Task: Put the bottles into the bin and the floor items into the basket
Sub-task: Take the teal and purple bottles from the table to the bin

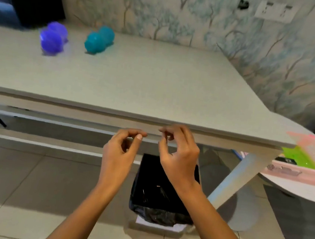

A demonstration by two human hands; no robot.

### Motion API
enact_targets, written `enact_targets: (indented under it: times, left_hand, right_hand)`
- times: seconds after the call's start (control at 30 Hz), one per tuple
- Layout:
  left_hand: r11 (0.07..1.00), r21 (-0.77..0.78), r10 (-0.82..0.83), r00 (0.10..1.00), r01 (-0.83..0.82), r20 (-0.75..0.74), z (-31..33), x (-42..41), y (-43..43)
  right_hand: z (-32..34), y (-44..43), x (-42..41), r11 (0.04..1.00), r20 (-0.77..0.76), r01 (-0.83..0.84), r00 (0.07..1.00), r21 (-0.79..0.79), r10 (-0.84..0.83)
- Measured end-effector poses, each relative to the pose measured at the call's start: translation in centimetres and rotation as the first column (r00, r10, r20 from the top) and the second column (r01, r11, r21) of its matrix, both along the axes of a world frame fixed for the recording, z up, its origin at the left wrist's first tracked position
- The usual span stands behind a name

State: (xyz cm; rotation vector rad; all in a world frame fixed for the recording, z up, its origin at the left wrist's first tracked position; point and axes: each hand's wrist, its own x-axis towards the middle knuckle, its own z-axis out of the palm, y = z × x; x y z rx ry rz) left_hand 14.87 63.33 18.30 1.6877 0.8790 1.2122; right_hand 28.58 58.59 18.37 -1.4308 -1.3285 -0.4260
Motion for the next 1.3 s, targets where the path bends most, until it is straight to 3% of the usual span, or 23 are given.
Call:
enact_targets:
  times: [0.27, 0.6, 0.73, 0.83, 0.87, 0.93, 0.97, 1.03, 1.2, 1.3]
  left_hand:
    - [0.971, 0.17, 0.163, 0.986, -0.168, 0.039, 4.5, -5.2, 7.5]
    - [0.883, 0.312, 0.362, 0.932, -0.349, 0.017, 8.2, -11.3, 25.7]
    - [0.909, 0.292, 0.341, 0.934, -0.299, -0.107, 7.0, -12.4, 33.3]
    - [0.979, 0.142, 0.182, 0.933, -0.144, -0.311, 4.2, -12.1, 37.3]
    - [0.989, 0.13, 0.127, 0.879, -0.075, -0.459, 3.0, -11.8, 38.4]
    - [0.976, 0.212, 0.131, 0.615, 0.059, -0.777, 1.6, -10.8, 39.7]
    - [0.965, 0.242, 0.16, 0.506, 0.101, -0.848, 1.3, -10.3, 40.1]
    - [0.959, 0.247, 0.179, 0.386, 0.135, -0.905, 0.9, -9.7, 40.7]
    - [0.954, 0.253, 0.19, 0.332, 0.159, -0.924, 0.3, -9.6, 41.1]
    - [0.95, 0.265, 0.199, 0.337, 0.163, -0.92, 0.2, -9.6, 41.0]
  right_hand:
    - [5.8, 8.6, -3.9, 0.985, 0.069, -0.134, 0.989, 0.106, 0.127]
    - [9.2, 26.4, -7.8, 0.972, 0.184, -0.205, 0.966, 0.114, 0.182]
    - [9.5, 36.2, -8.8, 0.982, 0.132, -0.186, 0.974, 0.012, 0.183]
    - [8.9, 43.3, -9.1, 0.982, 0.055, -0.111, 0.991, -0.15, 0.12]
    - [8.5, 45.6, -9.1, 0.973, 0.049, -0.065, 0.996, -0.222, 0.078]
    - [8.0, 49.3, -8.9, 0.937, 0.057, 0.023, 0.998, -0.35, -0.003]
    - [7.8, 50.9, -8.8, 0.911, 0.045, 0.051, 0.998, -0.41, -0.036]
    - [7.7, 53.6, -8.6, 0.845, -0.015, 0.072, 0.996, -0.53, -0.094]
    - [7.0, 58.6, -7.9, 0.736, -0.194, -0.032, 0.972, -0.676, -0.136]
    - [5.8, 60.1, -7.5, 0.715, -0.173, -0.025, 0.976, -0.699, -0.135]
